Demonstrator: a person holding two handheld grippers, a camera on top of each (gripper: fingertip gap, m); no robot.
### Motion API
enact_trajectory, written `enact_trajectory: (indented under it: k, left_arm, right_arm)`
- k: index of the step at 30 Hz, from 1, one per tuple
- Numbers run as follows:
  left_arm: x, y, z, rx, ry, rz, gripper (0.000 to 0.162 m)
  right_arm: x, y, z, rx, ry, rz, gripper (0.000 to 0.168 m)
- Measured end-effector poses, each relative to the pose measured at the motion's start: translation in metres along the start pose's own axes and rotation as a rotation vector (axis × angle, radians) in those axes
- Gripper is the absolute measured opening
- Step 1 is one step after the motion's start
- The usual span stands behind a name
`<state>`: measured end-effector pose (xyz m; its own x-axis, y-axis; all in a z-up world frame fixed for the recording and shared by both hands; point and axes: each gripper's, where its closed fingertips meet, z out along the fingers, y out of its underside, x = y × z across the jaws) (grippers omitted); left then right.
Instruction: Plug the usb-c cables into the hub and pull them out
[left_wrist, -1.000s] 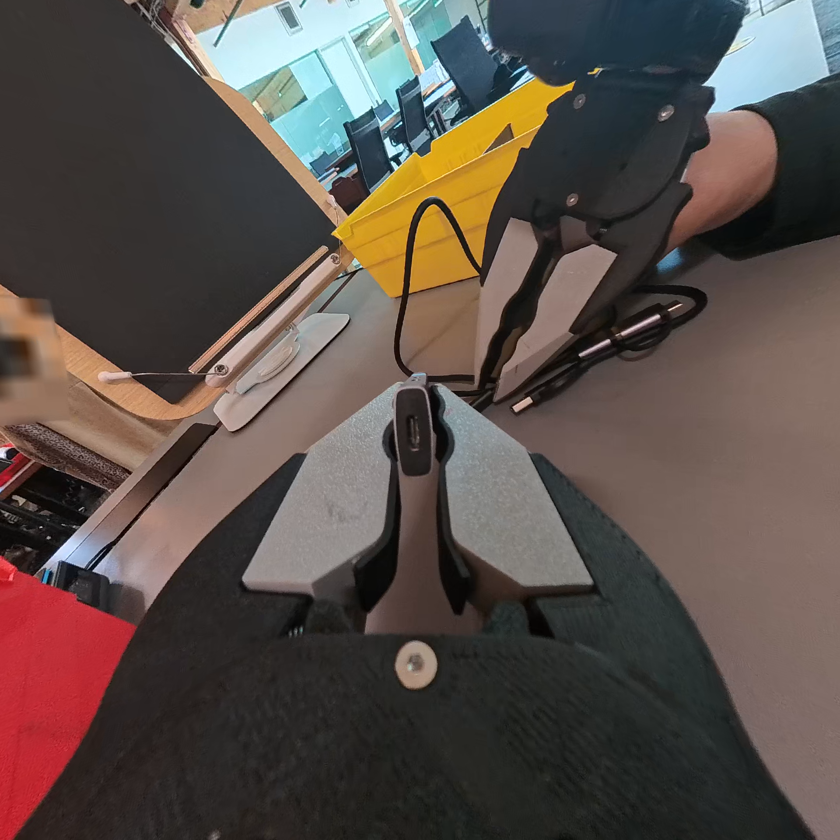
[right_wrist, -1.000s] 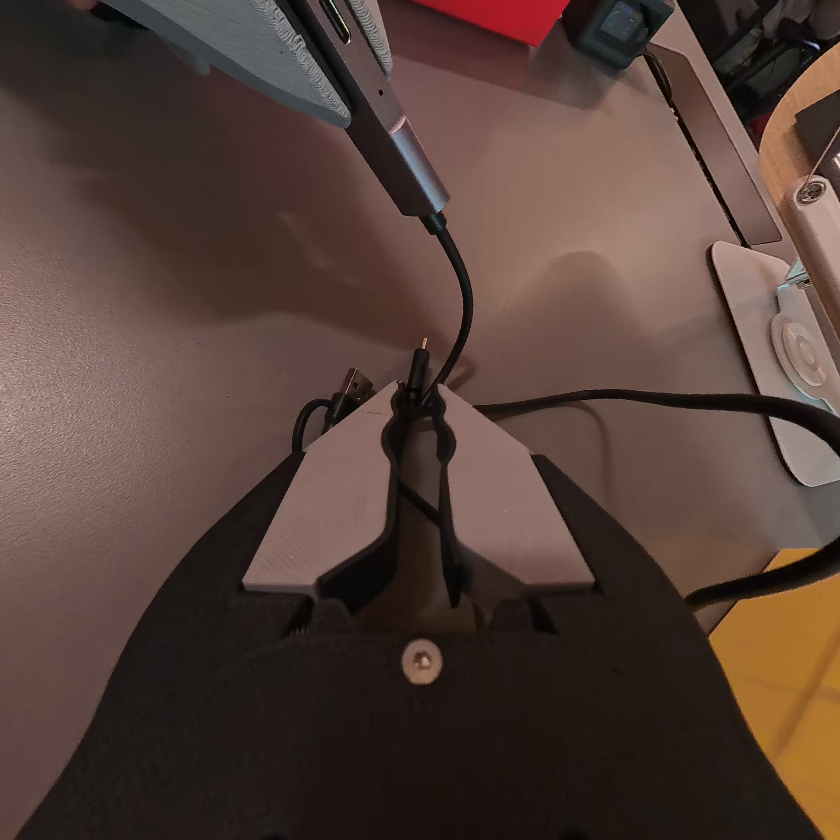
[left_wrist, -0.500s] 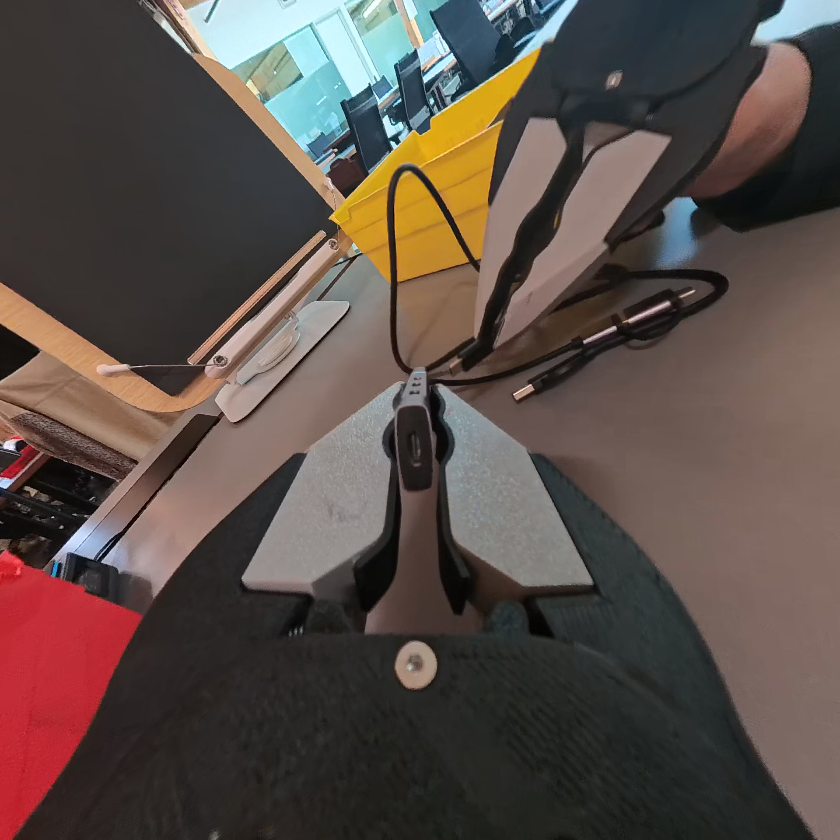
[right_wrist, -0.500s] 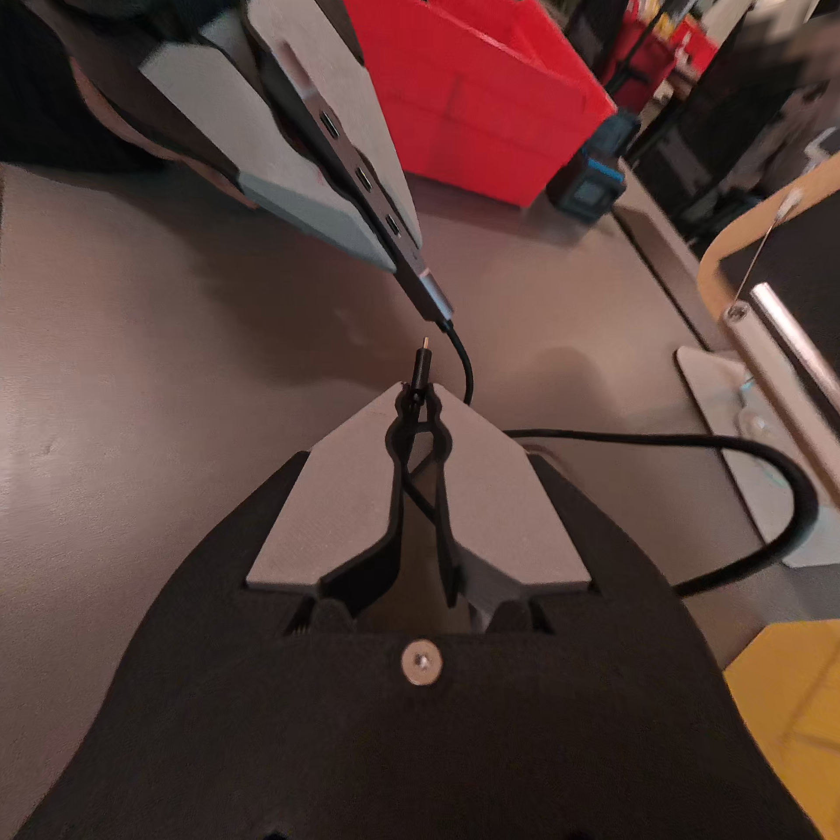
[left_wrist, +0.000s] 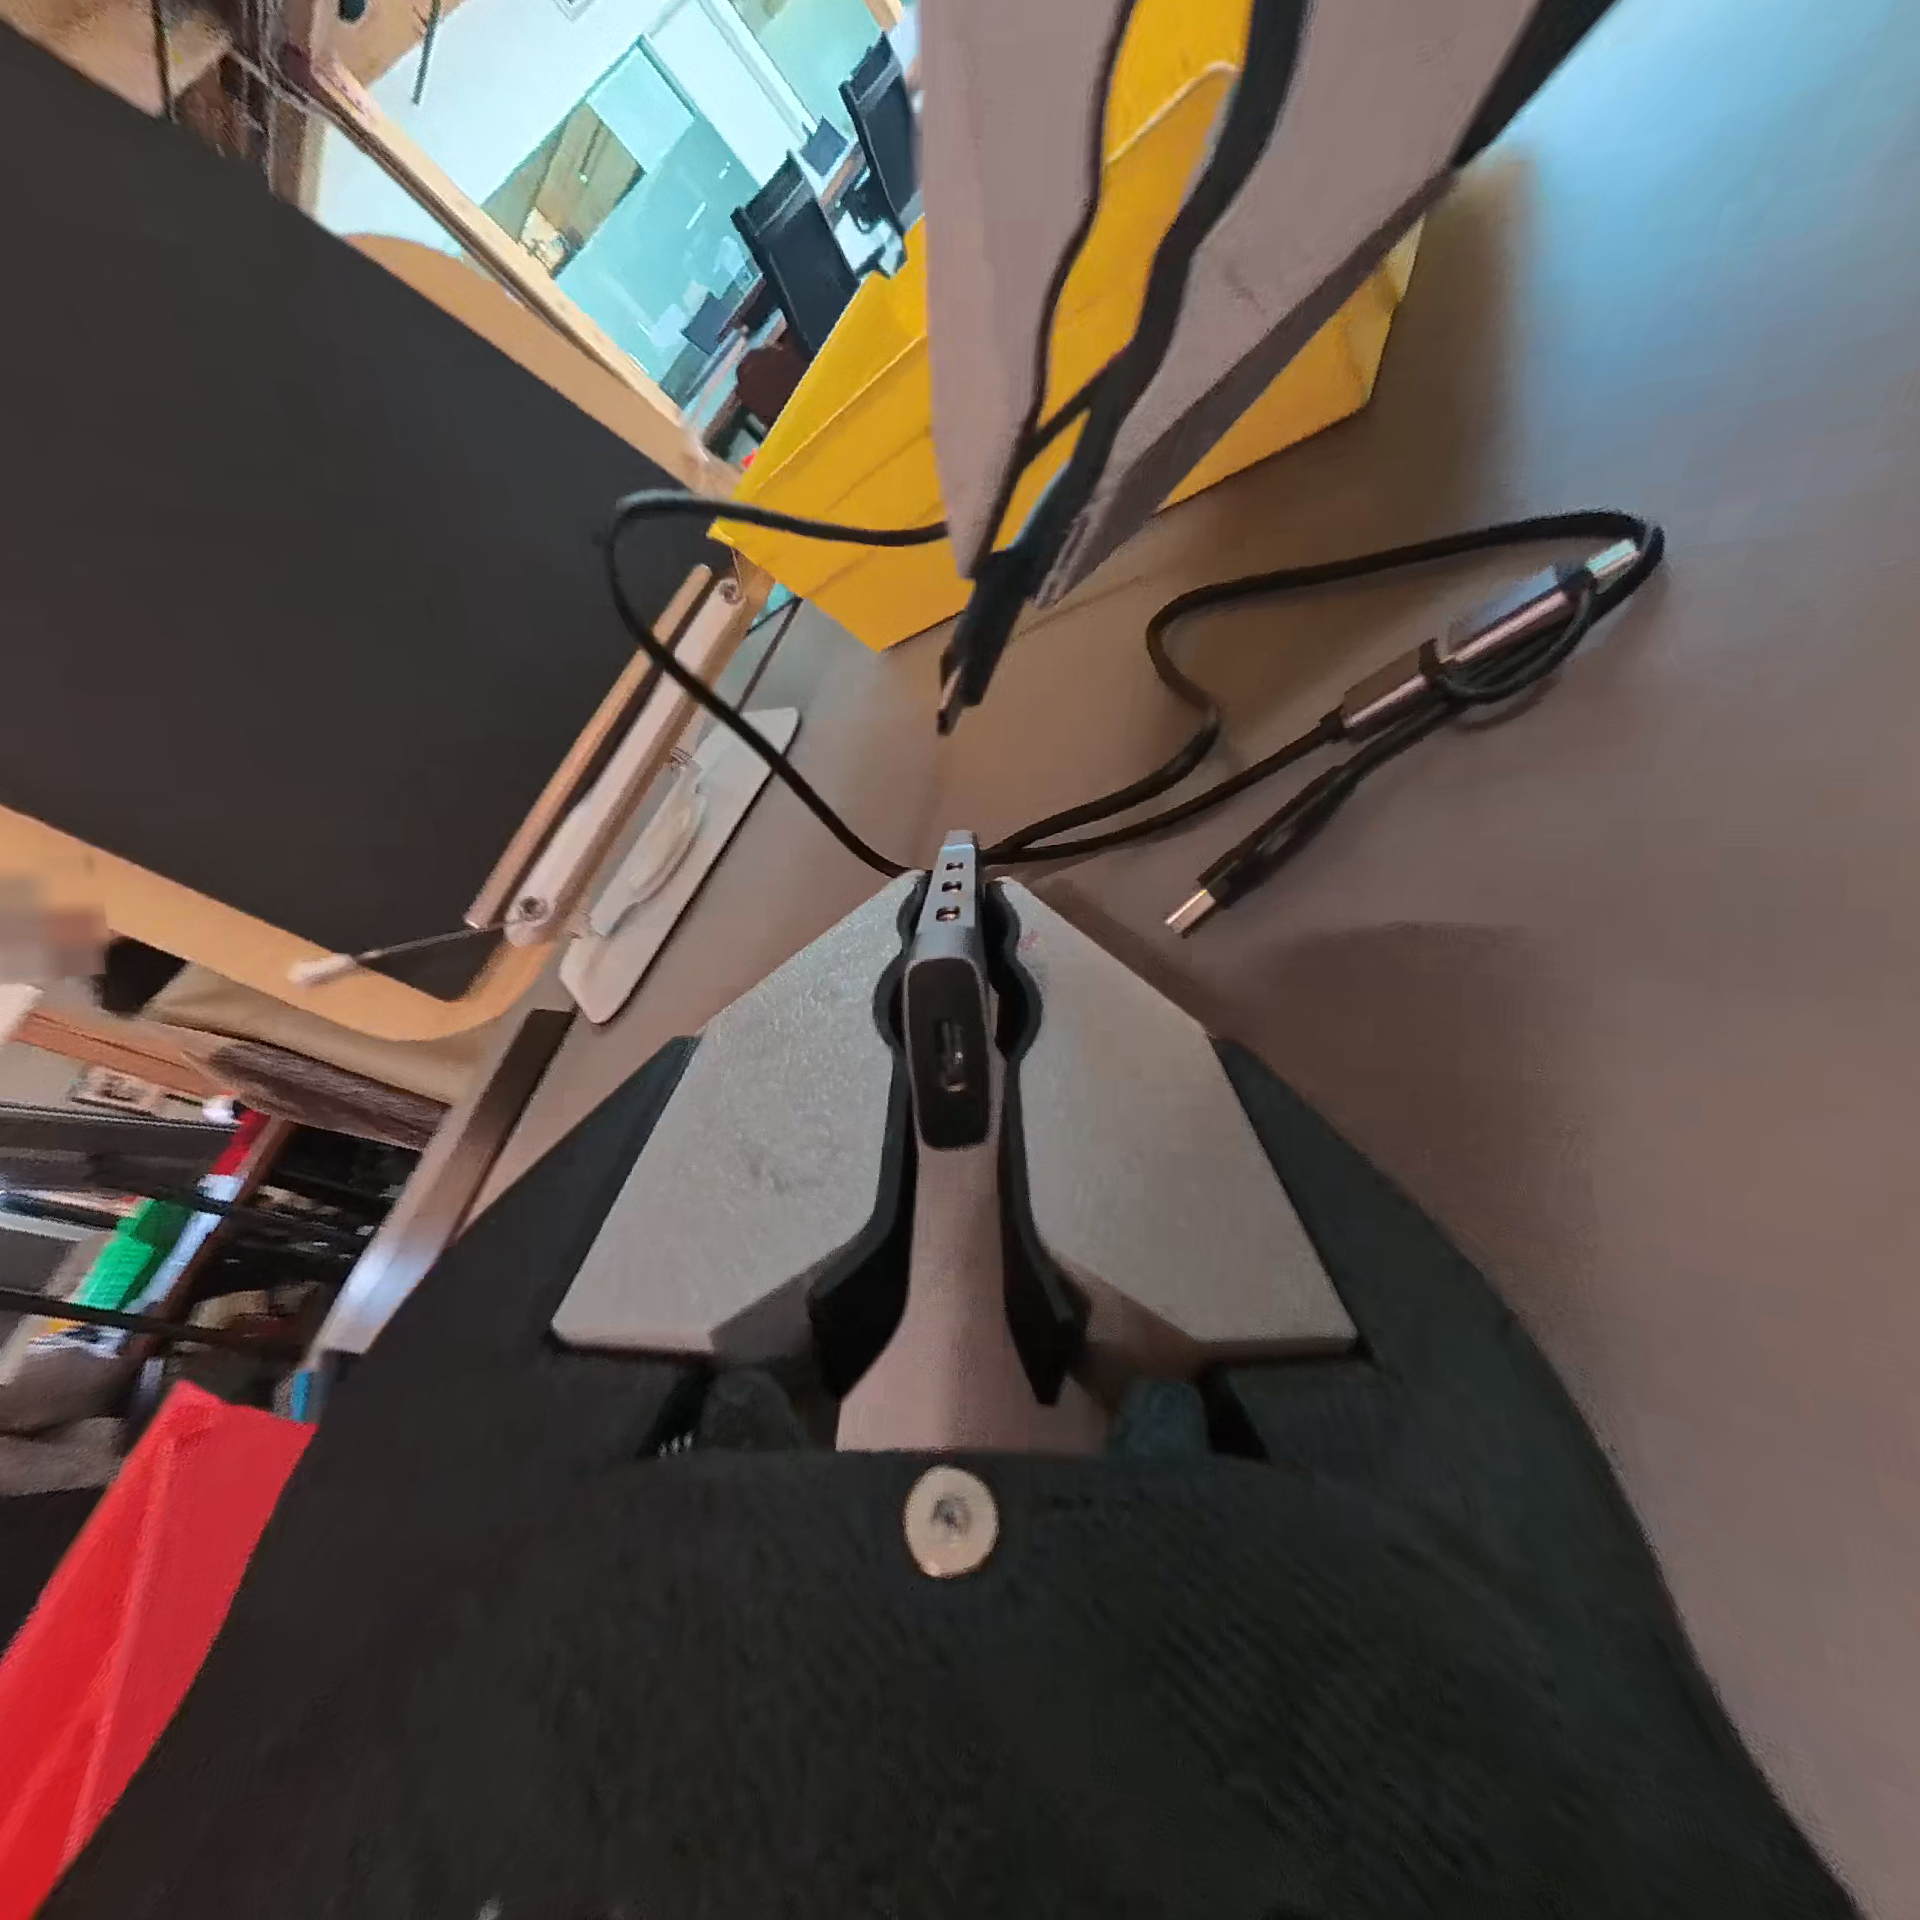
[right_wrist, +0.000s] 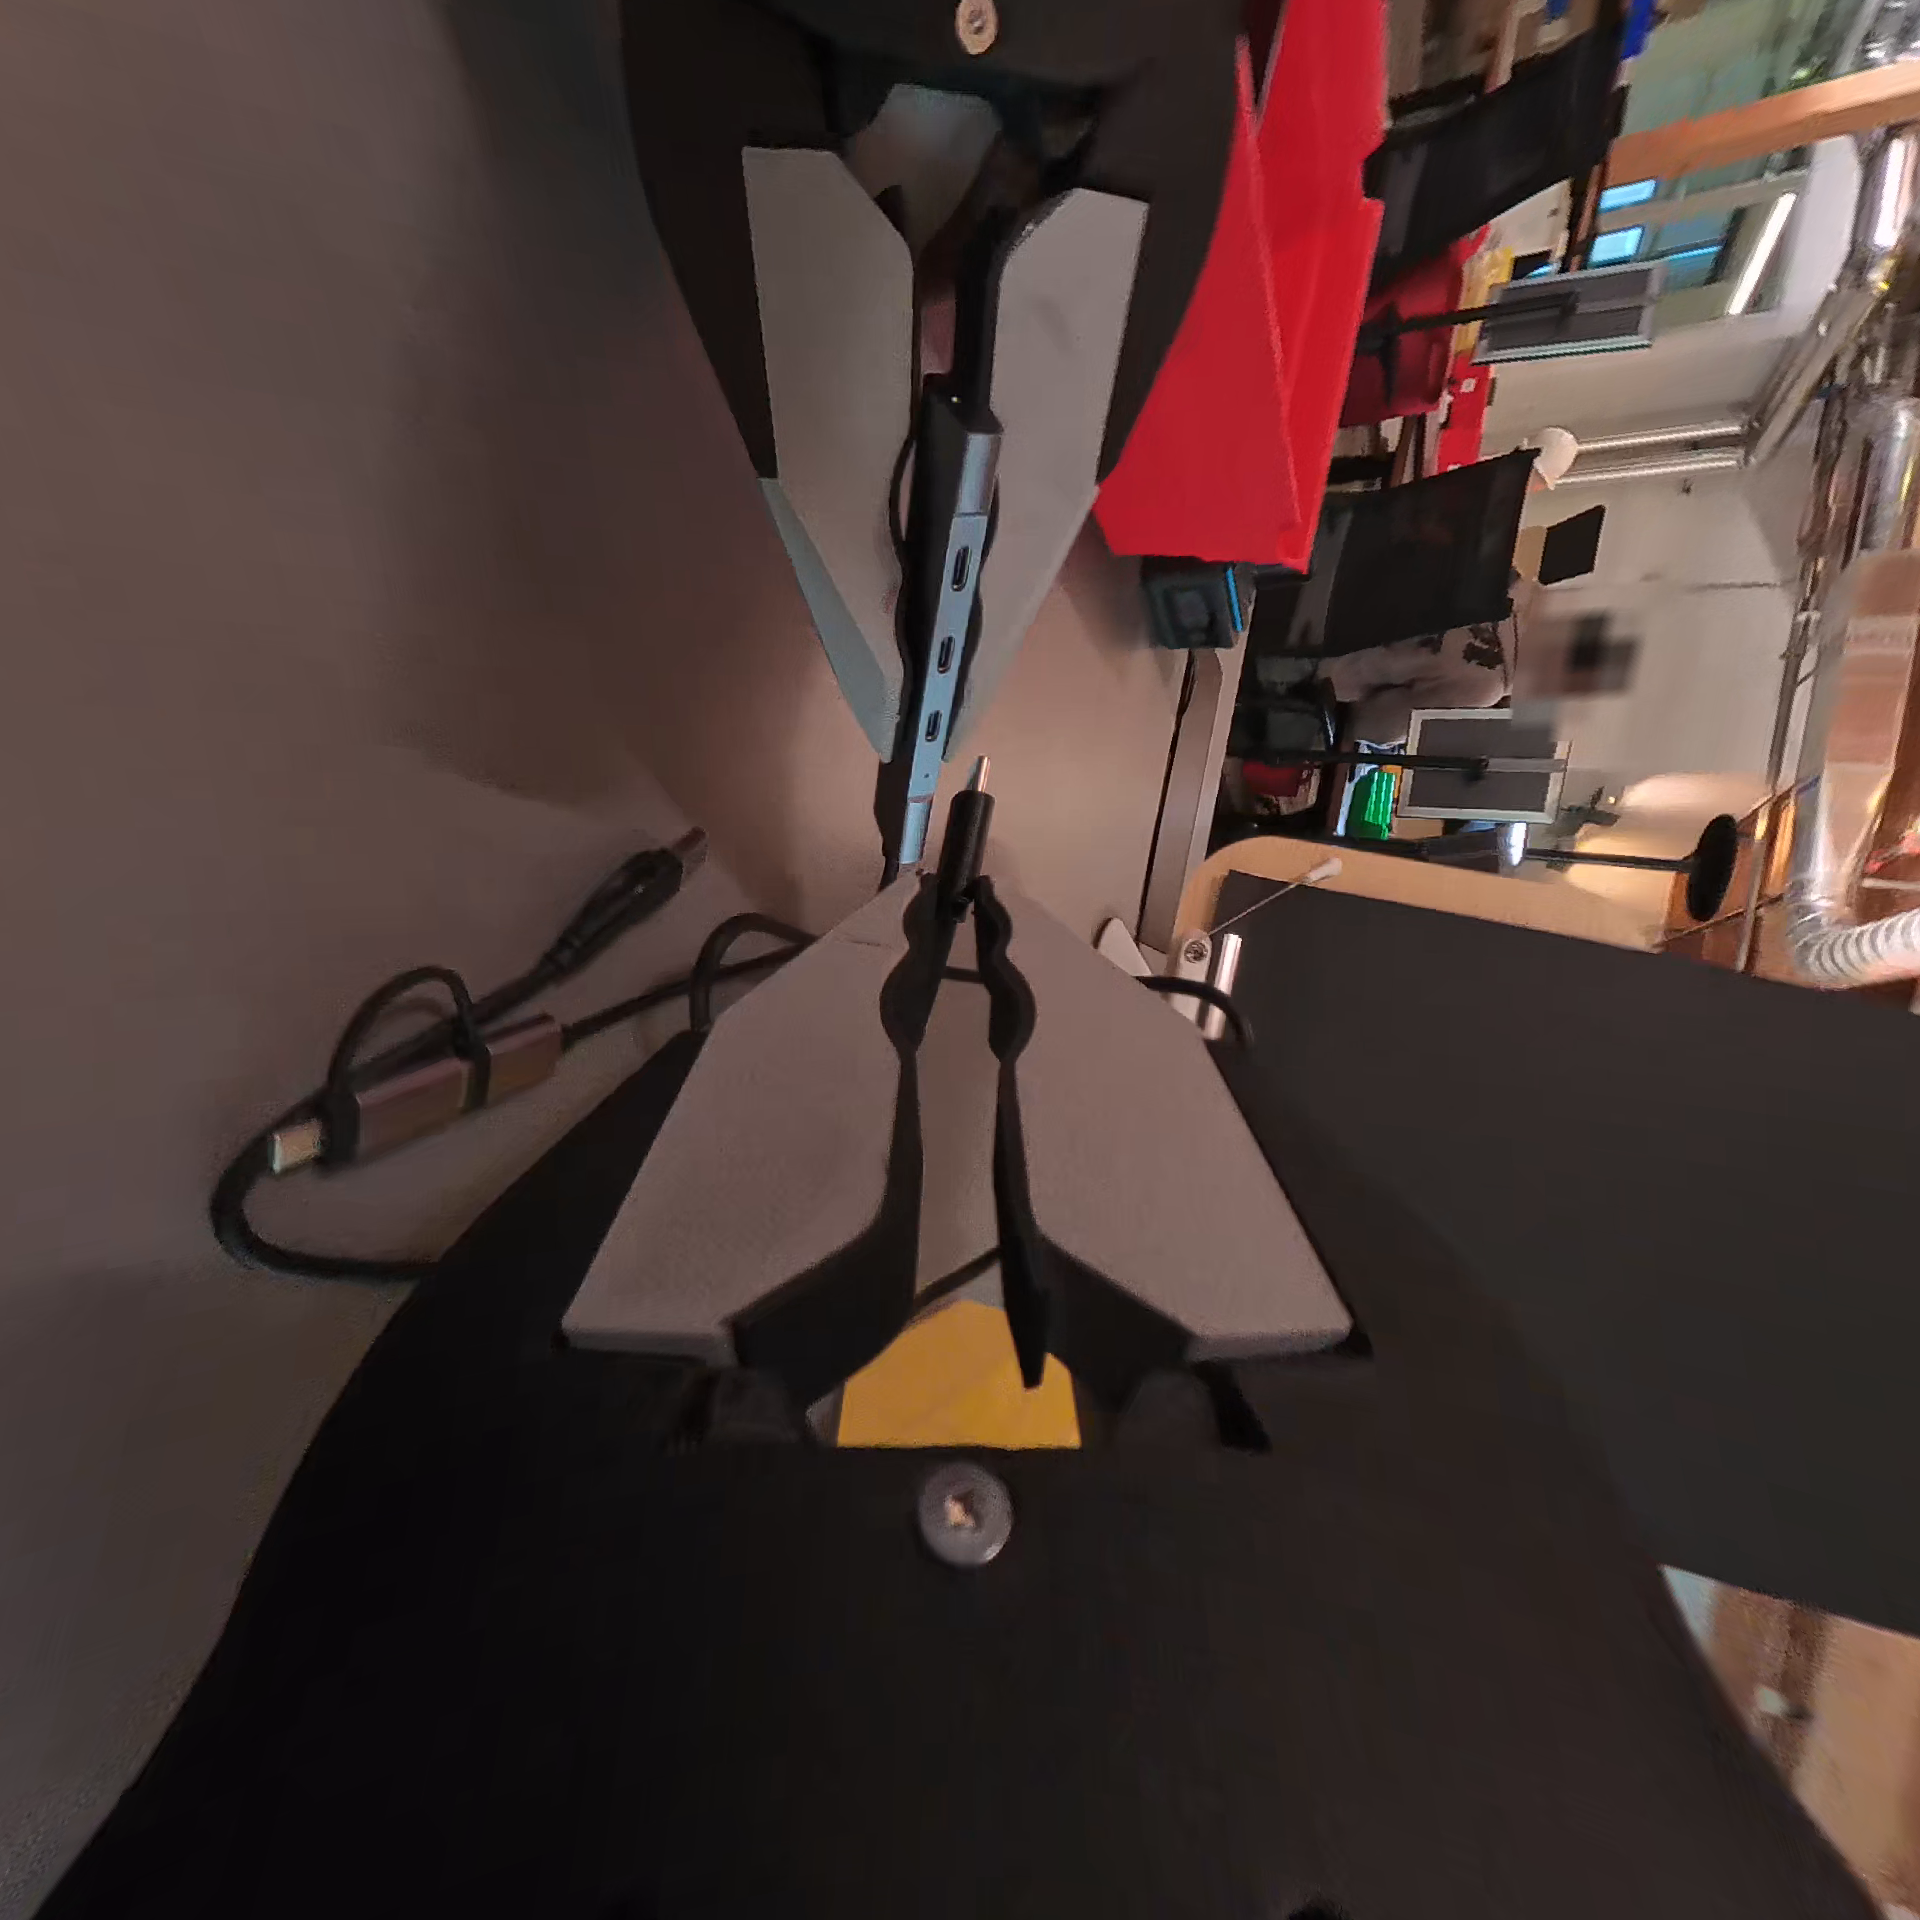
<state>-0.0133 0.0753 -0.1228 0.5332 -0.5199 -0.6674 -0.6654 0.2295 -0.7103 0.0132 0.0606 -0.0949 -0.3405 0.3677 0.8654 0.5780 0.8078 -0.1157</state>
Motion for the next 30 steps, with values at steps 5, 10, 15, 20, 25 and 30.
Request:
enact_trajectory:
  k: [5, 10, 15, 20, 25, 30]
  left_arm:
    - [0.003, -0.004, 0.001, -0.009, -0.030, 0.066, 0.008]
    - [0.005, -0.002, 0.003, -0.035, -0.048, 0.099, 0.008]
    - [0.005, -0.004, 0.003, -0.029, -0.050, 0.097, 0.008]
    - [0.005, -0.005, 0.002, -0.014, -0.049, 0.095, 0.008]
    - [0.006, -0.006, 0.002, -0.006, -0.052, 0.104, 0.008]
    - [0.006, -0.007, 0.002, -0.006, -0.053, 0.107, 0.008]
  right_arm:
    - [-0.003, -0.003, 0.005, -0.057, -0.062, -0.143, 0.004]
    - [-0.006, -0.004, 0.009, -0.111, -0.091, -0.236, 0.004]
    - [-0.010, -0.007, 0.008, -0.139, -0.126, -0.289, 0.004]
    - [-0.009, -0.001, 0.009, -0.164, -0.149, -0.282, 0.004]
    - [-0.010, 0.003, 0.012, -0.180, -0.156, -0.281, 0.004]
    - [-0.010, 0.003, 0.013, -0.193, -0.164, -0.308, 0.004]
